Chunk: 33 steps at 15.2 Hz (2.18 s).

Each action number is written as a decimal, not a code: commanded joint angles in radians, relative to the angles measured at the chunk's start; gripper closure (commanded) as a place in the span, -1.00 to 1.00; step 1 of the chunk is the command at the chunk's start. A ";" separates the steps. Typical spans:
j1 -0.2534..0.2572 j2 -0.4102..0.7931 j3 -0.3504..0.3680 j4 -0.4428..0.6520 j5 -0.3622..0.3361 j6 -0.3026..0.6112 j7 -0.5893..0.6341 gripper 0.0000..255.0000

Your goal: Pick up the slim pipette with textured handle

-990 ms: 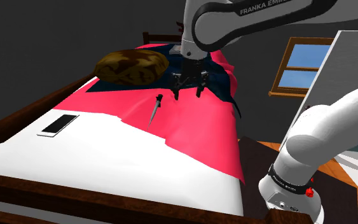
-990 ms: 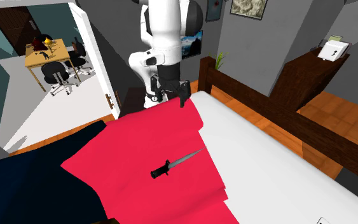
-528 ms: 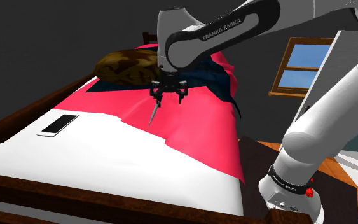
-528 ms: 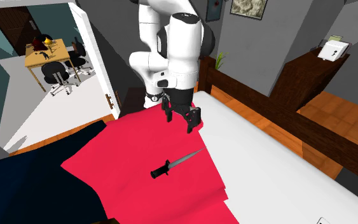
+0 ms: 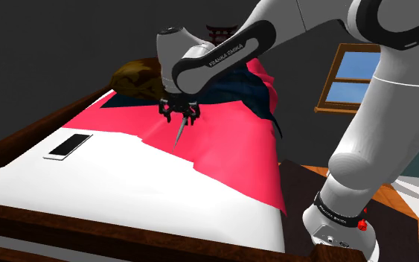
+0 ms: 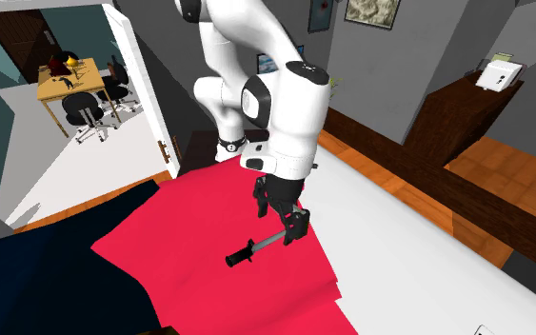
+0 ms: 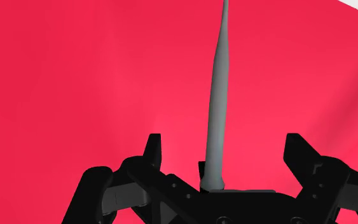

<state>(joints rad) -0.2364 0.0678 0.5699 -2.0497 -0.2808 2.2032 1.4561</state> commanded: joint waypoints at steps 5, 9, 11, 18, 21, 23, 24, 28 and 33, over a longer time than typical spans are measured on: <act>0.006 0.049 -0.007 -0.027 -0.055 0.061 0.058 -1.00; 0.007 0.061 -0.010 -0.036 -0.068 0.079 0.070 1.00; 0.008 0.061 -0.009 -0.035 -0.068 0.078 0.070 1.00; 0.008 0.061 -0.009 -0.036 -0.068 0.078 0.070 1.00; 0.004 0.039 -0.005 -0.019 -0.044 0.046 0.048 1.00; 0.003 0.025 -0.003 -0.006 -0.029 0.023 0.035 1.00; 0.002 0.018 -0.002 0.001 -0.022 0.012 0.029 1.00; 0.000 -0.006 0.000 0.030 0.004 -0.034 0.005 1.00; -0.002 -0.031 0.002 0.072 0.030 -0.093 -0.022 1.00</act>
<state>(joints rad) -0.2386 0.0434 0.5709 -1.9848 -0.2569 2.1226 1.4392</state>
